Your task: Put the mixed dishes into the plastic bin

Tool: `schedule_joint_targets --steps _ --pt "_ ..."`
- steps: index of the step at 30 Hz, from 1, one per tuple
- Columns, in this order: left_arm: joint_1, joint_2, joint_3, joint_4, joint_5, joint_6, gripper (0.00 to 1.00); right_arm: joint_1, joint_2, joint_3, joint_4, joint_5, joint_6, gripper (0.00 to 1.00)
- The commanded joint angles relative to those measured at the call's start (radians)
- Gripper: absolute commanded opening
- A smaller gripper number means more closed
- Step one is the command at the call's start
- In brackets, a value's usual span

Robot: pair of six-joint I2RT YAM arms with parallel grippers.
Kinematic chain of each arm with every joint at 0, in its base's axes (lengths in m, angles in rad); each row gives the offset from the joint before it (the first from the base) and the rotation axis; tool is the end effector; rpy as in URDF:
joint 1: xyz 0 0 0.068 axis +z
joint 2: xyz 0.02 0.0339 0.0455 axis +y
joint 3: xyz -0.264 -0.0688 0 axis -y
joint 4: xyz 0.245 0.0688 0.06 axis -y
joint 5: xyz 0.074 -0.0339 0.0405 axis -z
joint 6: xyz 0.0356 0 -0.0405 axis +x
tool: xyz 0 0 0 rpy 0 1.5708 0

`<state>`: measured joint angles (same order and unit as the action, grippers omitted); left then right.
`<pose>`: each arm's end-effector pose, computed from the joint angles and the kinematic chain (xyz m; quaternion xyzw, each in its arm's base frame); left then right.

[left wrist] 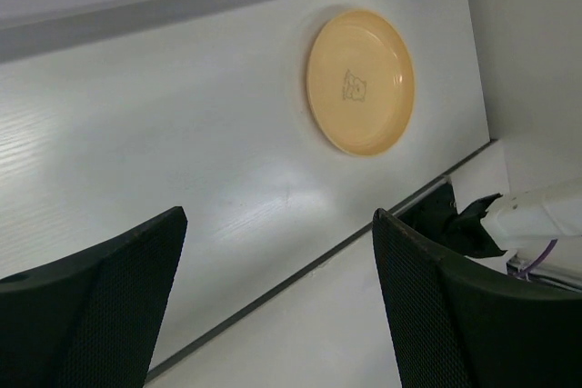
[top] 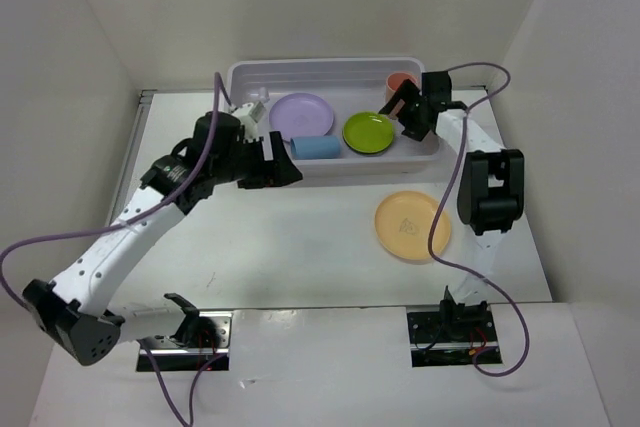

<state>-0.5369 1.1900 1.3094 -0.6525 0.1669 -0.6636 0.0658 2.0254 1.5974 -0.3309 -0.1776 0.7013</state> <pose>0.2135 -0.1340 0.3919 -0.0135 0.8663 -0.3389 0.3669 0.4614 0.0367 0.2286 0.2526 0.8802 0.2227 0.3343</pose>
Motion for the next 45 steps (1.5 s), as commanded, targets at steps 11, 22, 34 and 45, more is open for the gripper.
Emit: schedule_joint_targets --steps 11,22,34,45 --pt "-0.284 0.598 0.074 0.360 0.057 -0.142 0.00 0.078 -0.626 0.009 -0.094 0.188 -0.062 0.93" --pt "-0.304 0.850 0.203 0.439 0.138 -0.212 0.63 0.106 -0.915 0.050 -0.083 0.072 -0.022 0.93" --pt "-0.331 1.048 0.384 0.372 0.120 -0.222 0.63 0.106 -0.958 0.114 -0.100 0.082 -0.034 0.93" --pt "-0.331 1.097 0.422 0.360 0.147 -0.209 0.41 0.106 -0.967 0.125 -0.100 0.053 -0.016 0.93"
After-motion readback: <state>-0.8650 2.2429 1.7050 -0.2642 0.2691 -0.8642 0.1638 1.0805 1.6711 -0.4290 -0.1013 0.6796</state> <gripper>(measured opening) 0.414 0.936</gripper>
